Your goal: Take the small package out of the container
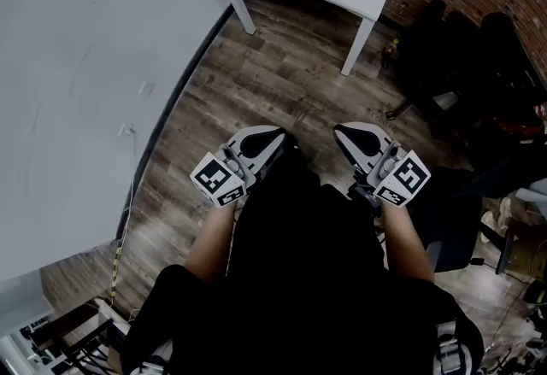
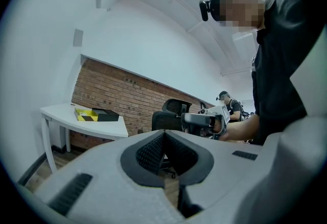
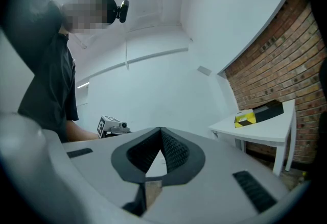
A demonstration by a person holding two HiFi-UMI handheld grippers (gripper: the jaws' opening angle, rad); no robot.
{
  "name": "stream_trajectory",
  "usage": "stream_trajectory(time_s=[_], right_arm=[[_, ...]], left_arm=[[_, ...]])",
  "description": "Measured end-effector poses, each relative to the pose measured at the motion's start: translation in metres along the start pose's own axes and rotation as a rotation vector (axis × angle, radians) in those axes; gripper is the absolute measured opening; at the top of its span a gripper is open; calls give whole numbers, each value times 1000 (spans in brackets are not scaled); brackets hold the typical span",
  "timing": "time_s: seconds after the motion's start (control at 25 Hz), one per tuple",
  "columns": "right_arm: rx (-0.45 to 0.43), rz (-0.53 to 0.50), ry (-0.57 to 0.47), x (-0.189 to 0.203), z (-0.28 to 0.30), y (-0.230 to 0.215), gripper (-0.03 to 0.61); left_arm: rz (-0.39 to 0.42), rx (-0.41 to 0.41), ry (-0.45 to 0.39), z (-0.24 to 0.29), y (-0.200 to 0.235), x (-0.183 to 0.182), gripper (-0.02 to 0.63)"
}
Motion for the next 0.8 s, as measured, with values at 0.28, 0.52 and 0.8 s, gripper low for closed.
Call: stream_trajectory(time_s=[0.28, 0.52, 0.8], right_arm=[[49, 31, 16, 5, 11, -44, 6], [45, -5, 88, -5, 43, -104, 6], [65, -19, 136, -31, 88, -180, 6]], left_arm=[[-22, 57, 13, 41, 35, 2, 12], [-32, 71, -1, 88, 91, -6, 12], [-45, 92, -24, 133, 167, -37, 12]])
Point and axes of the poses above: the fingertips, and each gripper's own axes: z forward along the fingers, y to its left, x out of its underside, the point moved 7 cm from there along -z, backward along the fingers, and after that the axes turned 14 degrees about -x, right-handed, at the moved point
